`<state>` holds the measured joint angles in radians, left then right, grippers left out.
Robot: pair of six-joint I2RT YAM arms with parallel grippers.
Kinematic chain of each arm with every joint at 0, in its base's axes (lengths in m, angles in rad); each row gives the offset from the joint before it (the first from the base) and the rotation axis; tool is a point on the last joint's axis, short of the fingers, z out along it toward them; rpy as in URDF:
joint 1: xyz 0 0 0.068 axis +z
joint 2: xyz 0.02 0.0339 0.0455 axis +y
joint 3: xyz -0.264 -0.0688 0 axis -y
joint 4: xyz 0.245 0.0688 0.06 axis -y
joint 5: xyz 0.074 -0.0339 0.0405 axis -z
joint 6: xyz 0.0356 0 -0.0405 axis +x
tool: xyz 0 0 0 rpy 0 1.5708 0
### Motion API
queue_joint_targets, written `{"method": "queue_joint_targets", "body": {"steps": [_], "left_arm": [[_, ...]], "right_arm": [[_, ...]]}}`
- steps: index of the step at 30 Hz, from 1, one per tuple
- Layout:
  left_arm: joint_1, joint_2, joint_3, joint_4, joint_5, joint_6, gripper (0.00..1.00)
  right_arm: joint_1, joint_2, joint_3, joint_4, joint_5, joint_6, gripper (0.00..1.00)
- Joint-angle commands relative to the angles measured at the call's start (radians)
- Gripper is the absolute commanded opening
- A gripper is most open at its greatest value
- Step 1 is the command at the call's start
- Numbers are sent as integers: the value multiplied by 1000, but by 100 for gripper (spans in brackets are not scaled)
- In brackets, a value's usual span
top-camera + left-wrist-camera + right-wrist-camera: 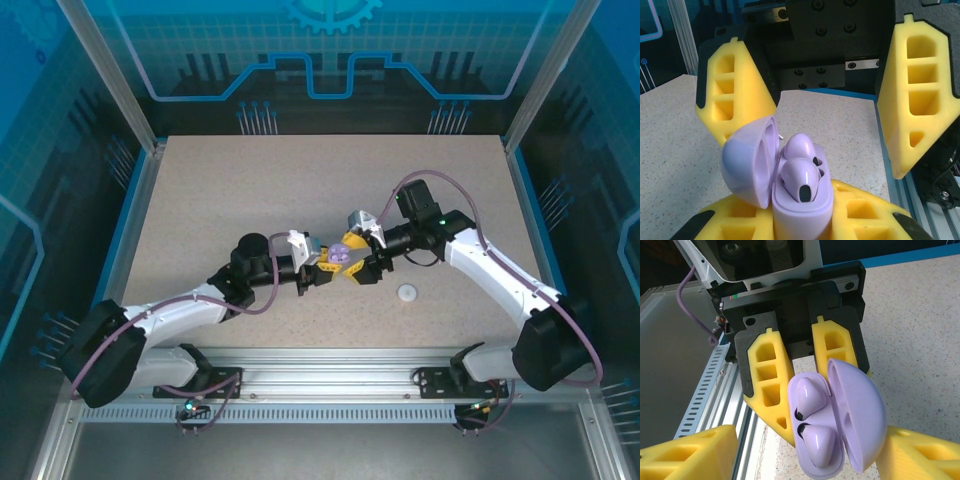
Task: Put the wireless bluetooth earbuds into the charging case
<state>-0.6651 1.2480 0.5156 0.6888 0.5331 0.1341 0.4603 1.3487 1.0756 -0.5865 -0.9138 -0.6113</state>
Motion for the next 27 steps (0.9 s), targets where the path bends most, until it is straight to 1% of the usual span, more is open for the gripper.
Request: {"method": "queue_joint_targets", "body": {"steps": [1,14,18,20,22,27], "left_arm": [[-9,-25,24,-3,13,21,10],[-10,-12,14,8,-14,12,10],[-9,-12,14,12,-11,8,10],[-9,-15,14,15,-2,7,10],[-10,-19,15,14,7,7,10],[-10,-31,17,-1,19,19,10]], "right_arm": [[12,4,29,-36,-42,-36,71],[3,-86,-5,-29,-76,-64,62],[-10,-101,-17,-17,-50,-64,60],[-24,-109,-29,15,-33,-53,57],[-29,-106,-27,24,-27,-72,53],[-19,-76,-8,5,-20,-138,53]]}}
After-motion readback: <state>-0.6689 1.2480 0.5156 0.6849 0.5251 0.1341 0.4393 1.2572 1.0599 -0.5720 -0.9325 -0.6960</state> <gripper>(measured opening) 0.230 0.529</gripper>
